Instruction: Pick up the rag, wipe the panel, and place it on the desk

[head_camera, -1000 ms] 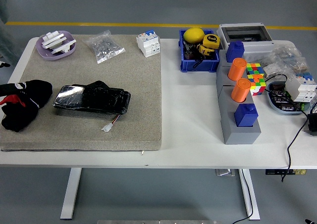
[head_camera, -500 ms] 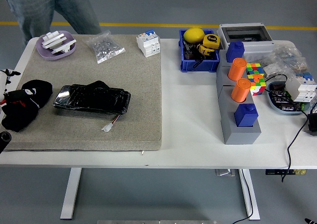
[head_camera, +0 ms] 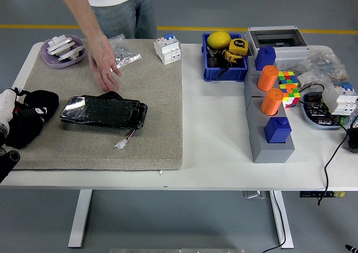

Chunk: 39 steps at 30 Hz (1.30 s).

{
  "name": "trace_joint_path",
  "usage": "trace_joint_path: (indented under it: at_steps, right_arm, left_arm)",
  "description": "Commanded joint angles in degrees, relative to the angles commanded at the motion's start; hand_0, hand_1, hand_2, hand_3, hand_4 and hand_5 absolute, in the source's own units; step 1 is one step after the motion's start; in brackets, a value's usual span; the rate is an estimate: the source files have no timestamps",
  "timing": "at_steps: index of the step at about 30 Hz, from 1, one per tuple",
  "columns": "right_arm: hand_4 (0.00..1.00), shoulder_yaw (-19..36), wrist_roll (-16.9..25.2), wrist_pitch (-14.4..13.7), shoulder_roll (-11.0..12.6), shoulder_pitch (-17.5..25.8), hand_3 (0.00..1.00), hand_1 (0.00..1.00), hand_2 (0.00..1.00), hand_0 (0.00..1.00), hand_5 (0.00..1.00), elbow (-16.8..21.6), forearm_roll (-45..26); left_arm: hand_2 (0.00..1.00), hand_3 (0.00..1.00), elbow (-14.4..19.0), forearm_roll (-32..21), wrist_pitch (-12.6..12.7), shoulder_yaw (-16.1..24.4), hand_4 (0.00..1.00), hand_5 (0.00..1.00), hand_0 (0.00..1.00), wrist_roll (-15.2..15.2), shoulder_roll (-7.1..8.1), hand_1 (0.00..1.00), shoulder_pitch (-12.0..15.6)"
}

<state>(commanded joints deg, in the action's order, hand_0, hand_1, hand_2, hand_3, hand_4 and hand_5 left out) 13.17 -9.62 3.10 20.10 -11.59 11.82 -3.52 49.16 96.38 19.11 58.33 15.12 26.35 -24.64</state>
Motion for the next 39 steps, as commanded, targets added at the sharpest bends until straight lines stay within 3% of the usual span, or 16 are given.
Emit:
trace_joint_path:
  at_steps: [4,5,10,11,16,17,22,23,28,29,39]
  right_arm:
    - [0.998,-0.4,0.3,-0.1,0.0,-0.1,0.639,0.55,0.645,0.711,0.573,0.0,-0.5]
    - [0.998,-0.5,0.4,-0.1,0.0,-0.1,0.639,0.549,0.645,0.713,0.573,-0.1,-0.6]
    - [0.998,-1.0,0.7,-0.1,0.0,-0.3,0.639,0.549,0.645,0.713,0.573,-0.1,-1.1]
    - [0.998,-0.9,0.6,-0.2,0.0,-0.3,0.639,0.549,0.645,0.711,0.573,-0.1,-1.0]
    - [0.998,-0.4,0.4,-0.2,0.1,-0.3,0.639,0.549,0.645,0.711,0.573,-0.1,-0.1]
    - [0.998,-0.2,0.4,-0.2,0.2,-0.2,0.638,0.549,0.644,0.712,0.572,-0.1,0.0]
    - [0.998,0.2,0.2,-0.3,0.3,-0.1,0.638,0.549,0.644,0.712,0.572,-0.1,0.5]
    - [0.998,0.3,0.1,-0.3,0.3,-0.1,0.638,0.549,0.645,0.712,0.571,-0.1,0.6]
    - [0.998,0.2,0.2,-0.3,0.4,-0.1,0.638,0.549,0.645,0.712,0.571,-0.1,0.7]
    - [0.998,0.2,0.2,-0.3,0.4,-0.1,0.638,0.548,0.645,0.712,0.57,-0.1,0.7]
    - [0.998,0.1,0.3,-0.3,0.5,0.1,0.639,0.549,0.645,0.711,0.57,-0.2,0.5]
  left_arm:
    - [0.832,0.73,-0.7,-0.6,-0.2,-0.7,0.998,0.459,0.485,0.2,-0.23,0.607,-0.3]
    - [0.82,0.649,-0.8,-0.7,-0.2,-0.8,0.948,0.336,0.451,0.2,-0.26,0.531,-0.4]
    - [0.82,0.649,-1.4,-1.0,-0.2,-1.7,0.948,0.336,0.451,0.5,-0.43,0.531,-0.7]
    - [0.792,0.617,-1.5,-0.9,-0.1,-2.0,0.864,0.167,0.413,0.7,-0.47,0.39,-0.7]
    - [0.792,0.617,-1.9,-0.8,0.4,-2.6,0.864,0.167,0.413,1.2,-0.65,0.39,-0.7]
    - [0.754,0.607,-1.9,-0.7,0.6,-2.6,0.646,0.02,0.354,1.1,-0.7,0.3,-0.6]
    - [0.754,0.607,-1.8,-0.8,2.4,-3.1,0.646,0.02,0.354,1.1,-0.77,0.3,-0.3]
    - [0.61,0.555,-1.8,-1.0,2.8,-3.1,0.282,0.002,0.321,1.0,-0.77,0.203,-0.2]
    - [0.61,0.555,-1.9,-2.0,5.1,-3.2,0.282,0.002,0.321,0.2,-0.81,0.203,0.0]
    - [0.538,0.466,-1.9,-2.3,5.5,-3.2,0.159,0.002,0.294,0.0,-0.79,0.159,0.0]
    - [0.486,0.41,-1.4,-3.8,6.9,-2.4,0.203,0.002,0.282,-0.6,-0.65,0.151,0.8]
